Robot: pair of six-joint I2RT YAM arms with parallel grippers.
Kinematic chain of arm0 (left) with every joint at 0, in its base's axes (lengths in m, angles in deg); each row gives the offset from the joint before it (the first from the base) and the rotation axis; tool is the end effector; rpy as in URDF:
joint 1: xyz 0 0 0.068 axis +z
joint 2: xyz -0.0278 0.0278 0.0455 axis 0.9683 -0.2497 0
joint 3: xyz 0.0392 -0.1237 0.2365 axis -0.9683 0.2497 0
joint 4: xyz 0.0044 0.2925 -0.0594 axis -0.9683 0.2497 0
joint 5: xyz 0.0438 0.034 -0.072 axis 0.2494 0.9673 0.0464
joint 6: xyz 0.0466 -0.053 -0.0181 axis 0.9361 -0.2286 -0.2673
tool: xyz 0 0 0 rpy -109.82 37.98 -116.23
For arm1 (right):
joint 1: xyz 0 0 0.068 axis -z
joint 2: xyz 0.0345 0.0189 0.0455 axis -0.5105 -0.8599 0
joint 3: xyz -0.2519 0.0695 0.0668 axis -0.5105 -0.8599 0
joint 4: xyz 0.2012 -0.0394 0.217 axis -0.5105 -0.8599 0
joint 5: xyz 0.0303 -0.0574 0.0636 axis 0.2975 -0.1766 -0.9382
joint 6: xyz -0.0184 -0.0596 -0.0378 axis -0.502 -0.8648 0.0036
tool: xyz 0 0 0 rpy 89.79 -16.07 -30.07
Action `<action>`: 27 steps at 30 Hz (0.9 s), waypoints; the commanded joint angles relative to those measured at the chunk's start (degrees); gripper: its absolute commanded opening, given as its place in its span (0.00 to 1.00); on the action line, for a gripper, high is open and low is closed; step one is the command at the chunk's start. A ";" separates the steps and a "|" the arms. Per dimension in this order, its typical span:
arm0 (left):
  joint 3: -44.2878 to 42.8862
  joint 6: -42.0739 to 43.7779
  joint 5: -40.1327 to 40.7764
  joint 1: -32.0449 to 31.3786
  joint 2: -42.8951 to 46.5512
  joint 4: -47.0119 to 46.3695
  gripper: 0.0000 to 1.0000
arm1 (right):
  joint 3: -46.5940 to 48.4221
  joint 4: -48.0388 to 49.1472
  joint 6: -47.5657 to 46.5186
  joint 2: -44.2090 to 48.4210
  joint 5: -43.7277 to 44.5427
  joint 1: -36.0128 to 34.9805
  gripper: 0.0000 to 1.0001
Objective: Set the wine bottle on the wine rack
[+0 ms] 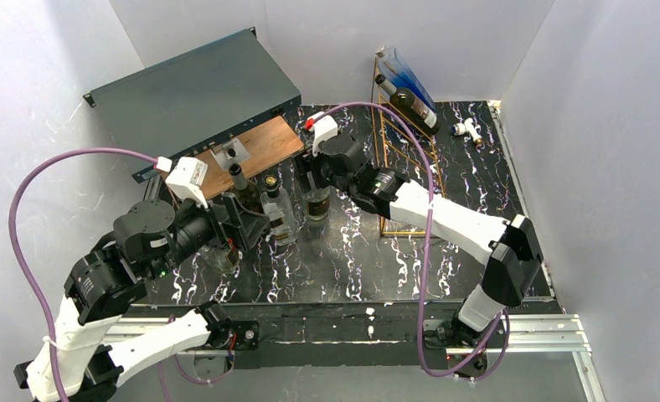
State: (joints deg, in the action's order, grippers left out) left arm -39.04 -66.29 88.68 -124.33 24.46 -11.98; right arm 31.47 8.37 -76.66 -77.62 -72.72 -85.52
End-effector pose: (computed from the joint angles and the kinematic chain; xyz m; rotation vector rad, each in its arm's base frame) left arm 0.0979 -0.0894 0.4839 0.1262 1.8317 -0.7581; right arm 0.2720 0.3556 0.3453 -0.5440 1.8139 0.4968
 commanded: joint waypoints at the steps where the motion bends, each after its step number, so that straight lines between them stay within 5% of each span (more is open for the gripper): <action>1: -1.40 1.06 0.55 0.33 -0.18 0.73 0.99 | 2.86 4.37 -1.17 -0.34 2.90 -1.12 0.83; 21: -0.97 0.98 0.04 0.36 0.50 0.63 0.99 | 2.42 6.24 0.78 -4.53 12.44 -1.60 0.65; 27: -0.56 0.84 0.05 0.31 0.28 0.60 0.99 | 4.43 3.82 3.95 -6.63 13.91 -1.68 0.50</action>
State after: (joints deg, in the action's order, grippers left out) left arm -39.04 -66.01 88.63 -124.33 25.51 -11.93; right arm 31.95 11.65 -75.50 -83.10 -61.17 -86.70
